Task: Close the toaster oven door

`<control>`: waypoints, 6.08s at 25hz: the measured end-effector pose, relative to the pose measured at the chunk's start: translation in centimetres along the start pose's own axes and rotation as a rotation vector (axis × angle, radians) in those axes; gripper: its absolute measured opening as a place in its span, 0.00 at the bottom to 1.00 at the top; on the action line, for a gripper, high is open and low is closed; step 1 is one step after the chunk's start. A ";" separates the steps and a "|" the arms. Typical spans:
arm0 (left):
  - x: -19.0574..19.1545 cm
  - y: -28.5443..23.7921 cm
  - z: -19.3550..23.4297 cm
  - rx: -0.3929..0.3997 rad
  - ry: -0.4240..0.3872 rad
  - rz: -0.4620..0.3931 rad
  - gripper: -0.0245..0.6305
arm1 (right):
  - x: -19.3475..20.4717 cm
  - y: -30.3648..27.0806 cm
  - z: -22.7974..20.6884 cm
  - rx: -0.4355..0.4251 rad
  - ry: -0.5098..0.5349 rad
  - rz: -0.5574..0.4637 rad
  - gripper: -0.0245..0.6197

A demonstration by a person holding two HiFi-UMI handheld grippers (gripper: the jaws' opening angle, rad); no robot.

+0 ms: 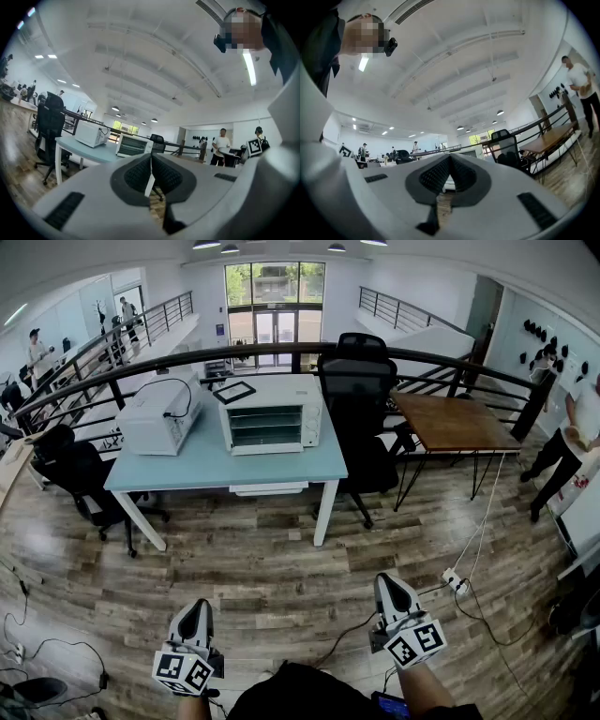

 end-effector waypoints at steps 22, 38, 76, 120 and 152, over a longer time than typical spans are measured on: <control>-0.1 1.1 3.0 0.035 -0.004 0.009 0.06 | 1.6 -1.6 3.3 0.005 -0.057 0.038 0.03; -2.4 1.4 10.0 0.075 -0.009 -0.017 0.06 | 0.9 -4.5 10.0 0.044 0.022 -0.014 0.05; -3.8 -19.3 9.7 -0.137 -0.060 -0.044 0.62 | 1.7 -22.8 -6.7 0.053 -0.057 -0.012 0.61; 6.7 -41.9 36.5 -0.084 0.290 0.216 0.62 | 17.2 -50.4 -8.1 0.217 0.000 0.339 0.60; 21.5 -47.6 37.4 -0.157 0.852 0.358 0.56 | 31.3 -54.4 -14.6 0.177 -0.457 0.784 0.34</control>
Point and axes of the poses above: the fingertips, and each gripper's own axes: y backward along the fingers, z to its left, x out of its underside, the point moved 9 cm from there along y, backward along the fingers, and after that the axes turned 9 degrees about x, right-handed, at the moved point
